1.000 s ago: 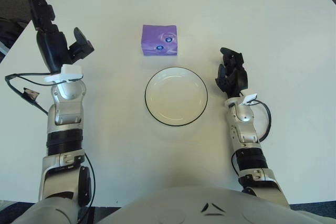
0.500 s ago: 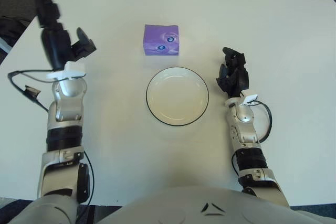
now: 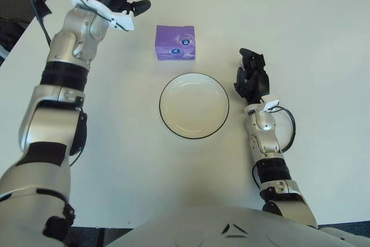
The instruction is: Put the tissue paper into the plate.
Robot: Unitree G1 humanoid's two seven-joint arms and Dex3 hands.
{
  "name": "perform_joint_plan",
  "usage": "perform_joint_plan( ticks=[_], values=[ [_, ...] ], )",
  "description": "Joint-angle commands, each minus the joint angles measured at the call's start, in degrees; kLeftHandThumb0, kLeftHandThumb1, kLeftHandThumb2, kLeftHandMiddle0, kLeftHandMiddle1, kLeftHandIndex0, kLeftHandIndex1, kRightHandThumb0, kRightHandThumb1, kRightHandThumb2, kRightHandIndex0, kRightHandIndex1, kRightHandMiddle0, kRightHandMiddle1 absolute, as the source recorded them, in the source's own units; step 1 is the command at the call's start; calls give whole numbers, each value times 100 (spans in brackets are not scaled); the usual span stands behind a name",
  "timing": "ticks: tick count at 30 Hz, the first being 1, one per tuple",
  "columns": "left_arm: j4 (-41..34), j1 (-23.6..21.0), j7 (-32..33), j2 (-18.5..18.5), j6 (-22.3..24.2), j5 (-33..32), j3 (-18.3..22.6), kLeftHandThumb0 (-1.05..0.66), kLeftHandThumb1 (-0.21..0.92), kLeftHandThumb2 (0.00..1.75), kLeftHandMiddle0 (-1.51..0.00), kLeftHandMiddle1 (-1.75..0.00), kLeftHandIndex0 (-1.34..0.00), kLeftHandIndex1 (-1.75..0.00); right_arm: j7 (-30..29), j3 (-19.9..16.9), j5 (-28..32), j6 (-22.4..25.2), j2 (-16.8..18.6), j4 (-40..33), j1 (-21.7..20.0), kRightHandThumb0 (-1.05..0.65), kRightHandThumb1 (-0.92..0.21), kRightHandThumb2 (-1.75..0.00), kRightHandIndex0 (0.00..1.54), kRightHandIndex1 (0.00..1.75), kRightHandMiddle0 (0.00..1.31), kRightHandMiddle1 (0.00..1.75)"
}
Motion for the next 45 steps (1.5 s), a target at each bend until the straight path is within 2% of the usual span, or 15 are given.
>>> perform_joint_plan(
  ticks=[1, 12, 22, 30, 45],
  values=[
    [553, -395, 247, 340, -195, 257, -400, -105, 92, 92, 0, 0, 0, -8, -67, -43, 36, 357, 15, 424, 390, -57, -87, -65, 32, 25, 0, 98],
    [1461, -916, 844, 278, -286, 313, -1092, -105, 92, 91, 0, 0, 0, -5, -92, -45, 86, 355, 54, 424, 406, -56, -86, -64, 31, 25, 0, 94],
    [1858, -1099, 1070, 212, -233, 280, -1467, -105, 92, 92, 0, 0, 0, -5, -108, -55, 74, 333, 55, 452, 414, -57, -87, -64, 32, 25, 0, 96],
    [2040, -1142, 1161, 132, -315, 193, -1642, -105, 92, 92, 0, 0, 0, -7, -112, -43, 56, 327, 33, 481, 411, -57, -88, -64, 32, 26, 0, 98],
    [2145, -1084, 1088, -167, -885, -117, -1782, -105, 92, 93, 0, 0, 0, -2, -128, -91, 86, 341, 25, 607, 337, -57, -86, -64, 30, 25, 0, 97]
  ],
)
